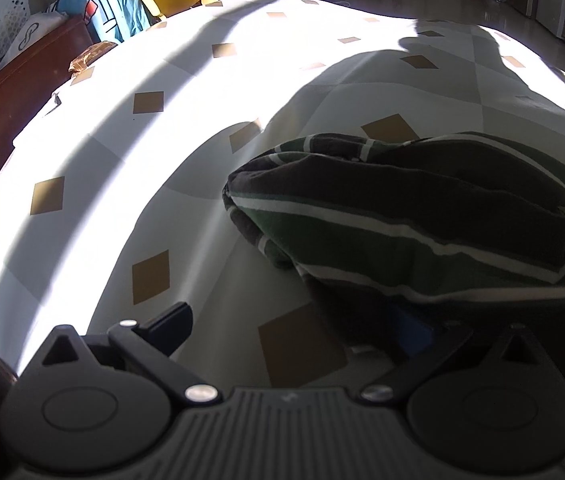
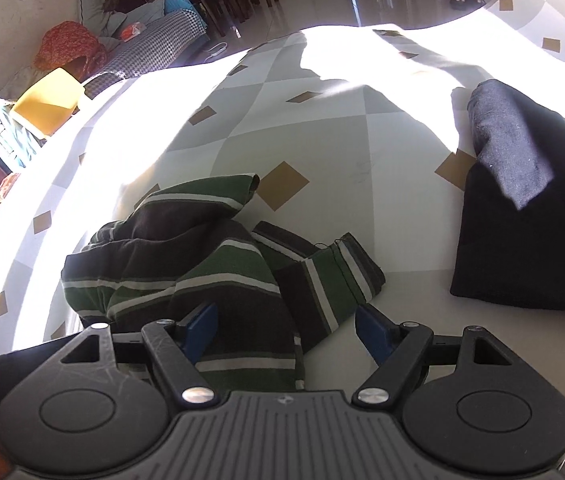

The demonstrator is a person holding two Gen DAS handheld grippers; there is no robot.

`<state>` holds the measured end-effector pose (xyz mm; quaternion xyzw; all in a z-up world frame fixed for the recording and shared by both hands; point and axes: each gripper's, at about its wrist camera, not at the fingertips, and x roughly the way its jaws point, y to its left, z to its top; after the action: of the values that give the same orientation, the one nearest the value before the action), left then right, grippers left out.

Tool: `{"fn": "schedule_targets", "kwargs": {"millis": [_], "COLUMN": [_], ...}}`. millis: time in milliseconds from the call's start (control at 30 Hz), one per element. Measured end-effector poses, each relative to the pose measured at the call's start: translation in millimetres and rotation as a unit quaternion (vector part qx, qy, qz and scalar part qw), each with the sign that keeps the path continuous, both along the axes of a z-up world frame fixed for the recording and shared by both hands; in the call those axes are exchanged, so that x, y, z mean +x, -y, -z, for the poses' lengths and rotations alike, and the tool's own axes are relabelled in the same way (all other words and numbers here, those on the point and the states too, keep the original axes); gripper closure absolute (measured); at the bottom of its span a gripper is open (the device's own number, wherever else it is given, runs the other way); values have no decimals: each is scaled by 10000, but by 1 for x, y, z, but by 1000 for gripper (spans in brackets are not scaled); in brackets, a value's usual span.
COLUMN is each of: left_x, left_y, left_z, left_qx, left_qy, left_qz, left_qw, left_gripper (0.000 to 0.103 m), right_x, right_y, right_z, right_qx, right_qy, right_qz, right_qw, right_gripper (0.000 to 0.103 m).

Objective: Fold clothes

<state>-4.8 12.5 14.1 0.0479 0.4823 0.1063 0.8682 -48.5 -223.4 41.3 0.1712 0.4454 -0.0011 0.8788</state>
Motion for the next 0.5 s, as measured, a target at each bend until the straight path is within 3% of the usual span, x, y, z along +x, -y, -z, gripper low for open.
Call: {"fn": "schedule_targets", "kwargs": {"millis": [500], "left_x": [6], "left_y": [4], "left_z": [2], "left_qx": [63], "left_qy": [94], "left_qz": [129], "left_qw": [9999], "left_gripper": [0], "right_x": [17], "right_y": [2], "right_z": [21], "right_qx": [-68], "right_qy": [133], "right_qz": [475], "right_qw": [9988], "right_gripper": [22]}}
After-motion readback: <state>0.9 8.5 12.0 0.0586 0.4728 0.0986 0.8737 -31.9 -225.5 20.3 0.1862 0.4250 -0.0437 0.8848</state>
